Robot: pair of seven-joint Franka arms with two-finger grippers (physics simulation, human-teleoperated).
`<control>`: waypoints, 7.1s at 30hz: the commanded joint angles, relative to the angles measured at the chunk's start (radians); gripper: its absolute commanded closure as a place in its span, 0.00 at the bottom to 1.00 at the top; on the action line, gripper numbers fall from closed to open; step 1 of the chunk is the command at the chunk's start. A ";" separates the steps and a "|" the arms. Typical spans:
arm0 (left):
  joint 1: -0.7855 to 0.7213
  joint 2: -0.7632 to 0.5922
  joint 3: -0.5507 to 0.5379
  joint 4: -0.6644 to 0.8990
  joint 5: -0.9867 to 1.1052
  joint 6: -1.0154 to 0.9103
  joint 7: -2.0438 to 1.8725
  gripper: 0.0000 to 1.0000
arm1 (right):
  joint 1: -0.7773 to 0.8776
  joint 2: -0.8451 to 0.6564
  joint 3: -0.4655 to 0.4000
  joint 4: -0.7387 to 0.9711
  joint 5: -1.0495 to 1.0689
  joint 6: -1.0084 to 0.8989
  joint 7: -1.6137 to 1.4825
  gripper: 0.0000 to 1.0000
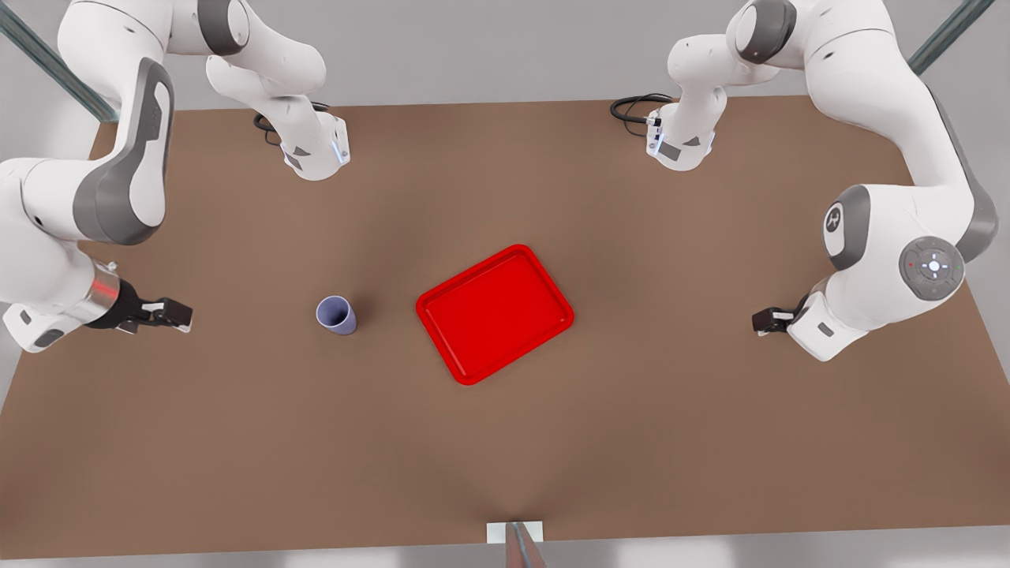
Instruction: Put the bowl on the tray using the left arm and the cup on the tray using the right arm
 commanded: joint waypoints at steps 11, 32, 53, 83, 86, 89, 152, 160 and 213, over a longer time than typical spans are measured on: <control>0.308 0.193 0.112 -0.072 -0.172 0.083 0.423 0.00 | -0.002 0.009 0.000 0.003 -0.048 -0.008 0.003 0.00; 0.405 0.248 0.287 -0.511 -0.431 0.586 0.831 0.28 | 0.009 0.022 0.005 0.003 0.020 0.000 0.015 0.00; 0.397 0.250 0.287 -0.505 -0.444 0.575 0.824 0.77 | 0.009 0.025 0.009 0.004 0.006 -0.015 0.015 0.00; -0.512 0.245 0.064 -0.296 -0.703 0.406 -0.155 0.77 | 0.047 0.052 0.008 0.004 0.000 -0.006 0.088 0.00; -0.538 0.304 0.064 -0.288 -0.717 0.457 -0.152 0.70 | 0.050 0.039 0.009 0.006 0.001 -0.011 0.080 0.00; -0.542 0.314 0.064 -0.288 -0.717 0.474 -0.147 0.00 | 0.050 0.045 0.008 -0.005 0.009 -0.009 0.084 0.00; -0.184 -0.025 0.084 -0.083 0.001 0.097 -0.161 0.00 | 0.096 0.009 0.146 -0.878 0.058 0.764 0.074 0.39; -0.186 -0.026 0.084 -0.083 0.001 0.086 -0.166 0.00 | 0.096 0.014 0.146 -0.876 0.072 0.756 0.077 0.79; -0.186 -0.017 0.086 -0.075 -0.001 0.063 -0.170 0.00 | 0.452 0.083 0.262 -0.591 0.158 0.696 0.419 0.33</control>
